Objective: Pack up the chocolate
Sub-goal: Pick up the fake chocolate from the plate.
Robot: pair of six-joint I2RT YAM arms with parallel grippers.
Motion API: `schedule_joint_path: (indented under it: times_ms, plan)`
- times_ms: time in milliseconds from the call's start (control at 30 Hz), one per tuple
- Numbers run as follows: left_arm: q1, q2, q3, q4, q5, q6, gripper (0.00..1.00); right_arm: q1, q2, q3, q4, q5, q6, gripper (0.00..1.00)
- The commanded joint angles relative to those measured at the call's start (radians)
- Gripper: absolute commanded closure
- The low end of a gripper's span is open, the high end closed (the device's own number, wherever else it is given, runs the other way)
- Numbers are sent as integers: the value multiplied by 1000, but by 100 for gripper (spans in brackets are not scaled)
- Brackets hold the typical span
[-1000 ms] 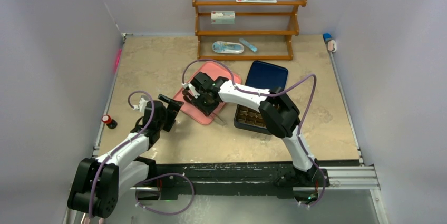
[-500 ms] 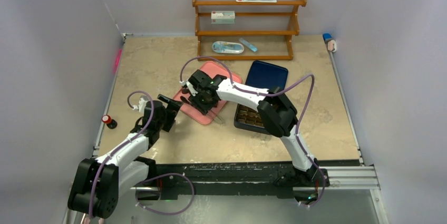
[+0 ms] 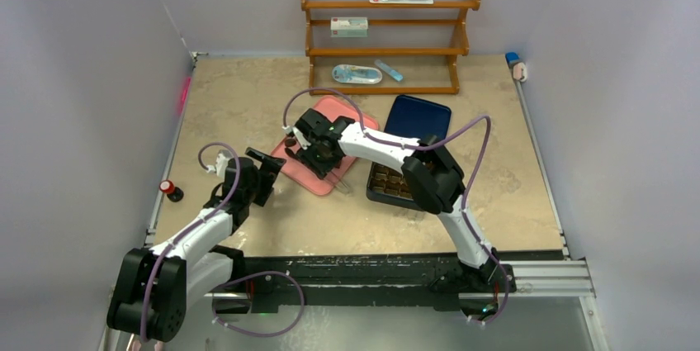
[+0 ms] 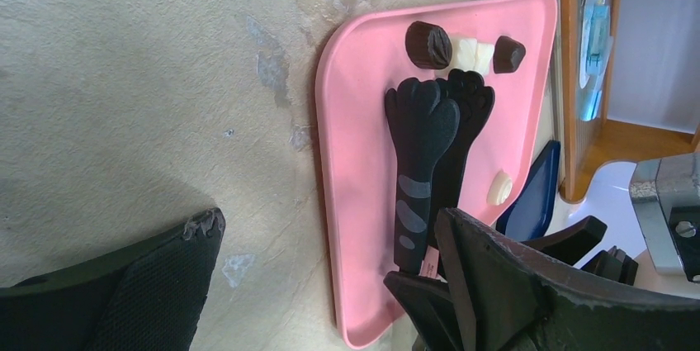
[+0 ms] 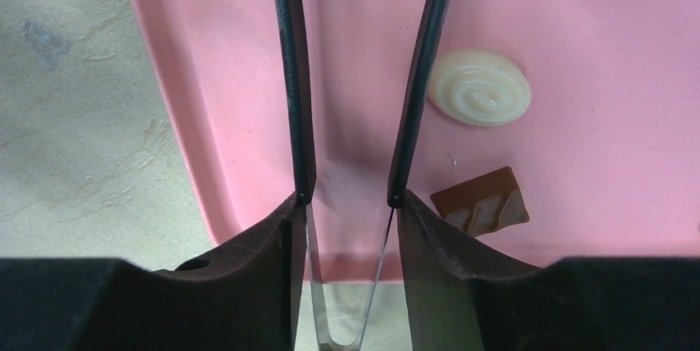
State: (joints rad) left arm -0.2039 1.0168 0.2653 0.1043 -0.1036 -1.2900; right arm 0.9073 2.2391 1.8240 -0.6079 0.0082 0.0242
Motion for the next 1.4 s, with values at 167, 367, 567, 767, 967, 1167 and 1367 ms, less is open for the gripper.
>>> schedule_joint_path:
  times_ms: [167,367,567,767,967,1167,1367]
  plan:
    - [11,5,1,7,5,8,0,-13,19,48,-40,2,-4,54]
    - [12,15,2,14,8,6,0,-13,48,97,-61,-3,-10,54]
    - [15,21,-1,20,10,6,0,-14,79,154,-86,-7,-14,54]
    - [21,26,-7,30,15,4,0,-14,112,211,-107,-7,-14,55]
    - [30,29,-15,38,22,6,0,-13,143,253,-127,-7,-15,56]
    - [40,37,-20,49,31,6,0,-13,168,280,-143,-7,-15,63]
    - [47,37,-20,52,38,8,0,-13,160,271,-145,-3,-13,86]
